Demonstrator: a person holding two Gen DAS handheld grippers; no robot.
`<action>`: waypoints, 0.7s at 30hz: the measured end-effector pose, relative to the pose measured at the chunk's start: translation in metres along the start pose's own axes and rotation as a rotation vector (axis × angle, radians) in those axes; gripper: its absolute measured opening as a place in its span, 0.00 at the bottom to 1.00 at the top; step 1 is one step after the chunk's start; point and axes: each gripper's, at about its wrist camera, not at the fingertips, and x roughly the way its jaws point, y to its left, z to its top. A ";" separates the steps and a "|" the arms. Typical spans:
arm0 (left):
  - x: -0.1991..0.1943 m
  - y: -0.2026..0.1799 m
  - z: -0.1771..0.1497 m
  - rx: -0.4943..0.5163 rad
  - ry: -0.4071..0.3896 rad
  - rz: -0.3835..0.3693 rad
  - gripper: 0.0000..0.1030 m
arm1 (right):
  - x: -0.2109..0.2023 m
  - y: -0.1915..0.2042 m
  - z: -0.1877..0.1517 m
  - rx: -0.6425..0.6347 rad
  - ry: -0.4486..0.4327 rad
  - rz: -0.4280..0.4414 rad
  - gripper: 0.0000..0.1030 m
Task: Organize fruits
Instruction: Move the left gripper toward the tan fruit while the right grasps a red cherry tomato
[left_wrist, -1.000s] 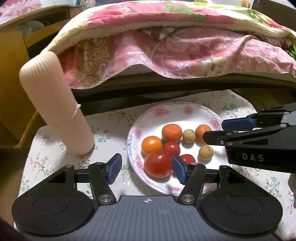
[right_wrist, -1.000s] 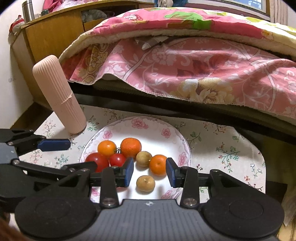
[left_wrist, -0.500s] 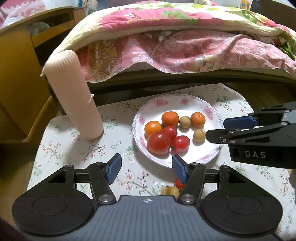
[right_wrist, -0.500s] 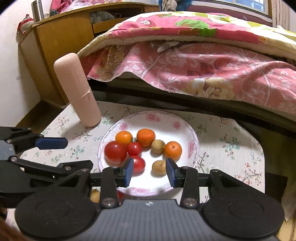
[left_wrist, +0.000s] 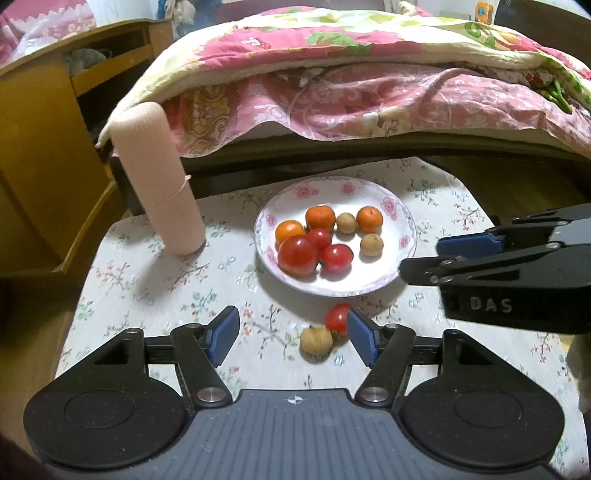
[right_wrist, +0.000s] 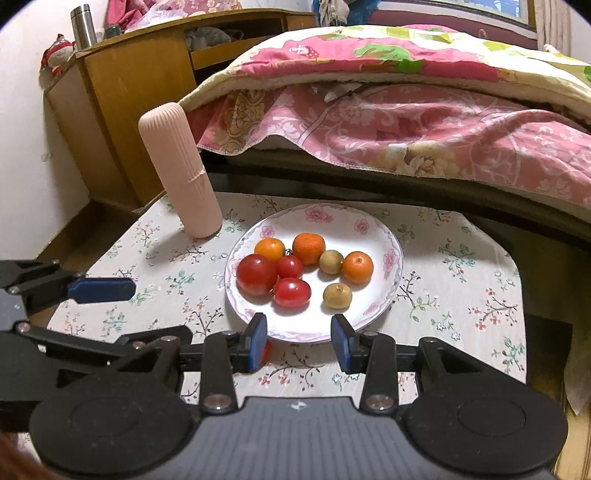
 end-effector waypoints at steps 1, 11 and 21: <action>-0.003 0.000 -0.002 0.002 0.003 0.004 0.69 | -0.003 0.000 -0.002 0.001 0.001 -0.002 0.37; 0.000 0.000 -0.021 0.059 0.029 -0.008 0.71 | -0.012 0.009 -0.021 -0.009 0.043 -0.002 0.37; 0.032 0.017 -0.032 0.084 0.122 -0.039 0.71 | 0.040 0.022 -0.025 -0.026 0.089 0.028 0.37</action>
